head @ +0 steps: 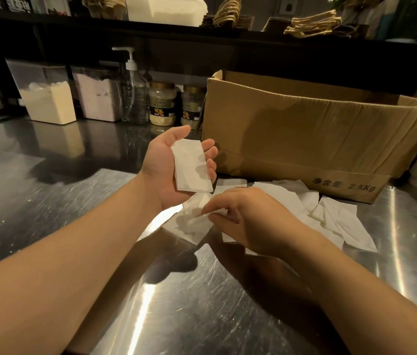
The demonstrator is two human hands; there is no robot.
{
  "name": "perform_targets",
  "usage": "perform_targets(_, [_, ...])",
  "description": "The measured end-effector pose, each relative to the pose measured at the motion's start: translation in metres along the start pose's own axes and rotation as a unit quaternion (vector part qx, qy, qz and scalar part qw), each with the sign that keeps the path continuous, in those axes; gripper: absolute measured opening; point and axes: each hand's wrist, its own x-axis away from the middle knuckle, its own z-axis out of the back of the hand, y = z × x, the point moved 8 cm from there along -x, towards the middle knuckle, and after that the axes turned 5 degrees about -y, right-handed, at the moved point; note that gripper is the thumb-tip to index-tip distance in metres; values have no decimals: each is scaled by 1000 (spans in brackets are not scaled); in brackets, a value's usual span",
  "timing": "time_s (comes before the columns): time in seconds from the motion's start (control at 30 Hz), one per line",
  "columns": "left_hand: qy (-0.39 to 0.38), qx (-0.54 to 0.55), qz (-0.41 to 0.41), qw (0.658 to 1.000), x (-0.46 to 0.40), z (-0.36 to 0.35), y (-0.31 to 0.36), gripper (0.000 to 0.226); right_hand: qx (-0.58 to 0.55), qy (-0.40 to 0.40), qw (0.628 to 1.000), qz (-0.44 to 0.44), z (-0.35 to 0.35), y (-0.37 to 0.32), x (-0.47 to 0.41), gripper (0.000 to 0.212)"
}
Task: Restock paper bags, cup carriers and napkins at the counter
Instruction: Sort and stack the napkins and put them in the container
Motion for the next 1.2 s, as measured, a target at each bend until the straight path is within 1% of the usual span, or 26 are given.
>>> perform_targets(0.13, [6,-6,8,1000,2,0,0,57,-35,26,999,2,2,1,1,19])
perform_targets(0.23, [8,-21,10,1000,3,-1,1,57,-64,74,995,-1,13,1,3,15])
perform_targets(0.4, [32,-93,16,995,7,-2,0,56,-173,142,974,19,33,-1,12,11])
perform_targets(0.5, [19,-122,44,991,9,-5,-5,58,-270,180,946,25,39,3,13,8])
perform_targets(0.57, [-7,-140,77,987,11,-8,-11,58,-364,198,910,21,43,9,13,6])
perform_targets(0.63, [-15,-172,98,980,11,-9,-16,56,-427,217,878,-1,46,14,13,12])
perform_targets(0.67, [-14,-193,104,976,11,-8,-18,56,-441,225,869,-17,47,15,13,16])
perform_targets(0.8, [-21,-243,125,962,14,-12,-26,57,-478,223,844,-100,42,27,14,16])
perform_targets(0.9, [-30,-243,135,960,13,-14,-30,60,-496,223,826,-150,36,35,15,13])
perform_targets(1.03, [-77,-209,150,963,13,-20,-38,74,-515,228,809,-171,31,36,15,14])
perform_targets(1.13, [-68,-226,139,962,12,-21,-38,77,-514,237,807,-172,31,36,16,15])
perform_targets(1.2, [-67,-241,133,959,12,-22,-38,78,-500,236,817,-163,31,34,16,11])
